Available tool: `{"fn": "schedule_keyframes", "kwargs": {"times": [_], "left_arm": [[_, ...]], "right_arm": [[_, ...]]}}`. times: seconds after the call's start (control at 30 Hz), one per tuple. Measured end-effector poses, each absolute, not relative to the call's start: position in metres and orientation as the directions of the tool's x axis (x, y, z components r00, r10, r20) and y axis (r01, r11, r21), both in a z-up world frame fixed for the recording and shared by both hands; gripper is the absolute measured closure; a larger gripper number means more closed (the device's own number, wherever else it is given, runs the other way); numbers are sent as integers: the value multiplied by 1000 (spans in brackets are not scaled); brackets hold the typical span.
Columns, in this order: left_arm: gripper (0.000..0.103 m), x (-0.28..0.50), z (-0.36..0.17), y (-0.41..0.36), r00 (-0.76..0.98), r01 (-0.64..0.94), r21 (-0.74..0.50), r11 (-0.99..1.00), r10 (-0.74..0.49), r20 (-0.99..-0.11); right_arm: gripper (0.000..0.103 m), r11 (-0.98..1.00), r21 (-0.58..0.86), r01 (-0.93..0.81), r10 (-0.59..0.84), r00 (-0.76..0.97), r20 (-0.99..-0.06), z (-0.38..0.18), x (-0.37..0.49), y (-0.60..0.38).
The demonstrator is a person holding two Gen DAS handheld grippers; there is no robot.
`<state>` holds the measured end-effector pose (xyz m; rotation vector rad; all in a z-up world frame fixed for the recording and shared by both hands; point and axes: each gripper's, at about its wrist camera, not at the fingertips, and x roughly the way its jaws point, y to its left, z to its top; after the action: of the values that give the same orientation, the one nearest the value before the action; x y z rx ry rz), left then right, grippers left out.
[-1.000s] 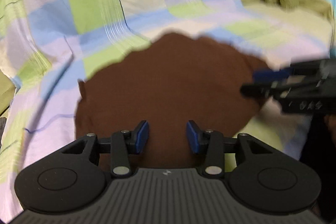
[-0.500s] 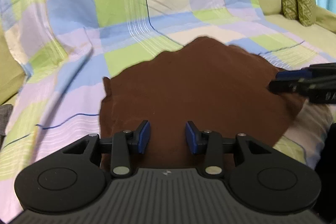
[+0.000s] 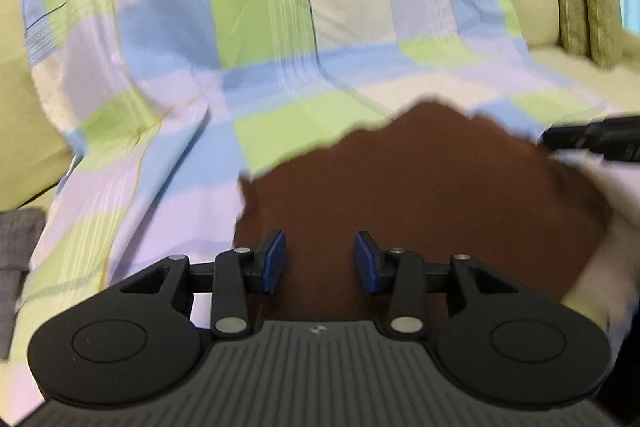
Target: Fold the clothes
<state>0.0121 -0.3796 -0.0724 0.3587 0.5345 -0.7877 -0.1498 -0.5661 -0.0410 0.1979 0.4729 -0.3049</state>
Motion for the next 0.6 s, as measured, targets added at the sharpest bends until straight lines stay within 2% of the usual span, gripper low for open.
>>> {"fn": "schedule_keyframes", "kwargs": {"times": [0.13, 0.27, 0.33, 0.37, 0.43, 0.53, 0.6], "left_arm": [[56, 39, -86, -414, 550, 764, 93, 638, -570, -610], [44, 55, -106, -413, 533, 755, 53, 653, -565, -630], [43, 61, -109, -404, 527, 751, 22, 660, -578, -623], [42, 63, -109, -397, 518, 750, 1, 661, -586, -624], [42, 67, -108, -388, 506, 750, -22, 661, -595, -624], [42, 66, -102, -380, 529, 733, -11, 680, -580, -620], [48, 63, -93, -374, 561, 709, -3, 705, -566, -603]], "right_arm": [[88, 951, 101, 293, -210, 850, -484, -43, -110, -574], [87, 953, 88, 291, -199, 817, -542, -61, -75, -581], [87, 958, 47, 284, -214, 812, -543, -68, -76, -580], [83, 958, 31, 286, -225, 811, -540, -72, -80, -581], [64, 950, 48, 310, -237, 809, -538, -73, -86, -589], [61, 931, 113, 348, -236, 808, -540, -76, -98, -607], [61, 926, 112, 360, -246, 802, -545, -73, -101, -609]]}}
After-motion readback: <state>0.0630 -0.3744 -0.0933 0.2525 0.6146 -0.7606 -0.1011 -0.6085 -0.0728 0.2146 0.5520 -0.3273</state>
